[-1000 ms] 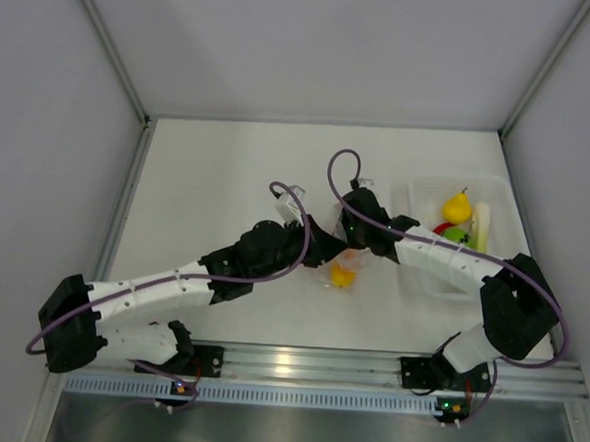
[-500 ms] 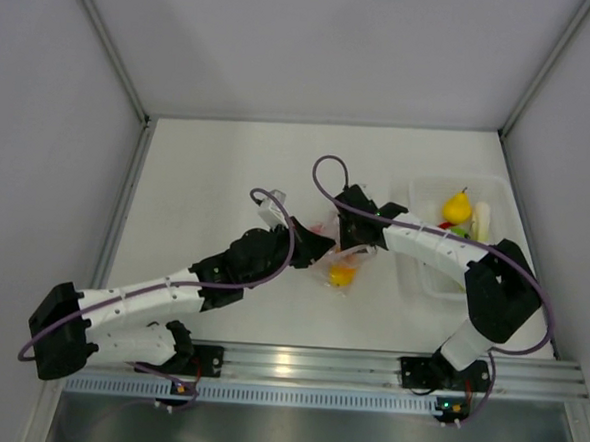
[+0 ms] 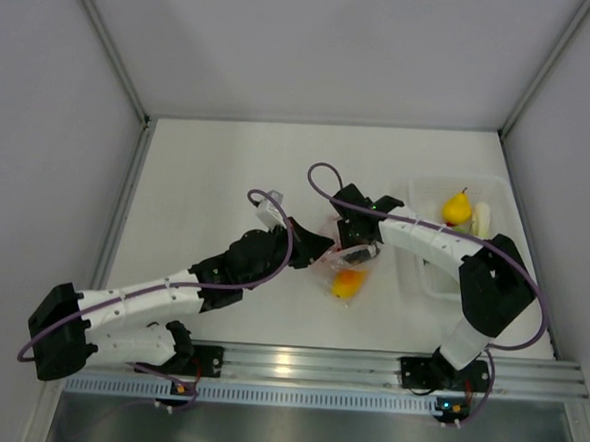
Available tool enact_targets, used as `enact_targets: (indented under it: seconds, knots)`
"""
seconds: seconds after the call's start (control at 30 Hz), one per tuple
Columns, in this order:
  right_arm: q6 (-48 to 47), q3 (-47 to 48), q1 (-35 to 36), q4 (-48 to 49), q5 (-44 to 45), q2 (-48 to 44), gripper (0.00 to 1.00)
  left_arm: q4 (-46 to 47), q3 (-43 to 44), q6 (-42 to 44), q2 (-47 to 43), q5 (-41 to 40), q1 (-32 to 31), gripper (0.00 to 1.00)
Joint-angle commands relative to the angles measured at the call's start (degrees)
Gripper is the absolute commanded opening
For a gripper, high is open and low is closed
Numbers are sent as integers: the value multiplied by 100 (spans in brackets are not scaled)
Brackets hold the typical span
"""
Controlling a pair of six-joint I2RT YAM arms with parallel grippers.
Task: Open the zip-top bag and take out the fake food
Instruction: Pick up the fake vegetable from the zipper food storage bag.
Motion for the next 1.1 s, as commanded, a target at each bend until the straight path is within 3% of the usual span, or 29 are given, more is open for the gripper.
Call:
enact_targets:
  seconds: [0.0,0.23,0.37,0.8,0.93,1.07]
  knots:
    - [-94,135,-118,-780,-16,-34,35,372,8,-4,-80,-62,-17,0]
    - [-243,277,-144,-1097,-77,-262,38,380,-18,13,-1,-114,-8,0]
    - [-445,92,-135,-1255,-235,-122,32,371,-53,-13,-18,-167,-17,0]
    - [-1254,-163,14,-1361,-1422,-710,30,275,228,338,262,-493,35,0]
    - [-1325,-224,5,-800,-2159,-772,26,240,613,233,684,376,570,0]
    - [-1448,-409,32,-350,-2679,-632,24,240,1175,864,957,1621,1238,0]
